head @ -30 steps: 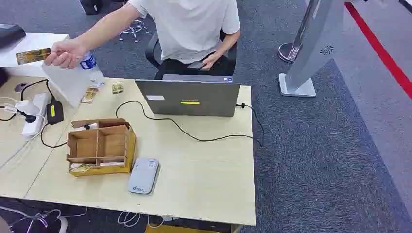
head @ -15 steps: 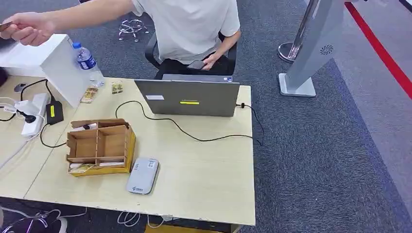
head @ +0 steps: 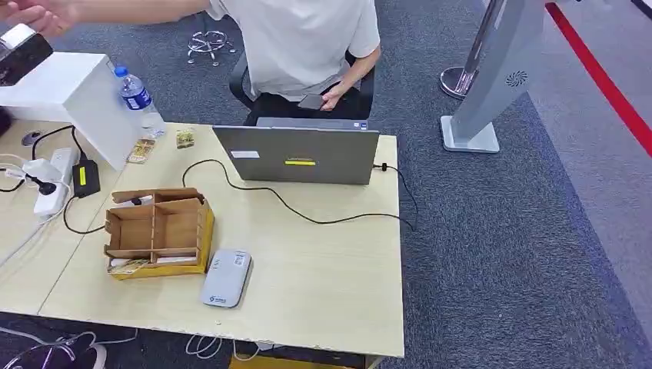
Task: Pass the card to the sensor for recognition and then transmit it.
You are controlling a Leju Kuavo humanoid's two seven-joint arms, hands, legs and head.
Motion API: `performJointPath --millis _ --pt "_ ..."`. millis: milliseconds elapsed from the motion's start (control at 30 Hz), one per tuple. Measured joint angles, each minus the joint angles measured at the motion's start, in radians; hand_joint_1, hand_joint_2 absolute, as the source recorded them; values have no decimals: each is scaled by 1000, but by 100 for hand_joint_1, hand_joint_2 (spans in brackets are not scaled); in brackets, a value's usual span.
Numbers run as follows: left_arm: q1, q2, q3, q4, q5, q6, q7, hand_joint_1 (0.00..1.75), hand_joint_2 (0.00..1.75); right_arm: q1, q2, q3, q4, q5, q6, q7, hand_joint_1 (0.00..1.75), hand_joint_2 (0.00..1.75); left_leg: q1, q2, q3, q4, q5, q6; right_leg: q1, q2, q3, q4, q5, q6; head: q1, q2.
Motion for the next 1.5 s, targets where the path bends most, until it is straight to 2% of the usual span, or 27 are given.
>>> performJointPath --millis 233,500,600,700,800,900,967,1100,1200,1300,1500 --pt "-64 2 -104 54 -118 58 42 175 175 -1 0 1 0 -4 0 13 0 175 0 0 0 0 0 0 0 0 0 0 0 0 0 0" --pt "-76 -21 -158 87 -118 76 50 175 175 -3 0 2 0 -11 -3 15 0 175 0 -1 0 0 0 0 0 0 0 0 0 0 0 0" --pt "-34 -33 -165 48 -70 93 50 175 175 -3 1 2 0 -22 -6 15 0 175 0 0 0 0 0 0 0 0 0 0 0 0 0 0" --pt "84 -43 -165 -89 -47 96 64 175 175 -3 2 2 0 -38 -10 15 0 175 -1 0 0 0 0 0 -1 0 0 0 0 0 0 0" --pt "293 -52 -165 -318 -74 75 85 175 175 -2 4 -2 0 -66 -19 15 0 175 -3 1 0 0 -1 -1 -2 1 0 0 -1 0 0 0" --pt "505 -63 -165 -524 -127 88 101 175 175 0 6 -10 0 -89 -26 11 0 175 -3 5 1 -1 -3 -1 -3 5 -1 0 -1 1 0 0" --pt "658 -75 -165 -666 -189 122 110 175 175 3 6 -18 0 -104 -30 7 0 175 -3 7 0 -1 -4 1 -3 6 -1 0 -2 2 0 0" --pt "913 -105 -167 -858 -311 205 121 175 175 7 8 -37 0 -129 -43 2 0 175 -3 8 1 -1 -6 1 -3 7 -2 -1 -3 2 0 0" --pt "1056 -129 -171 -940 -341 222 133 175 175 9 8 -52 0 -139 -47 2 0 175 -3 6 0 -1 -6 1 -3 5 -1 -1 -4 3 0 0" --pt "1137 -143 -172 -977 -320 188 153 175 175 9 8 -59 0 -148 -49 2 0 175 -3 5 0 -1 -6 0 -3 4 -1 -1 -5 3 0 0" --pt "1185 -168 -172 -974 -284 70 181 175 175 9 8 -74 0 -154 -52 3 0 175 -2 2 1 -1 -5 1 -2 1 1 -1 -4 3 0 0"
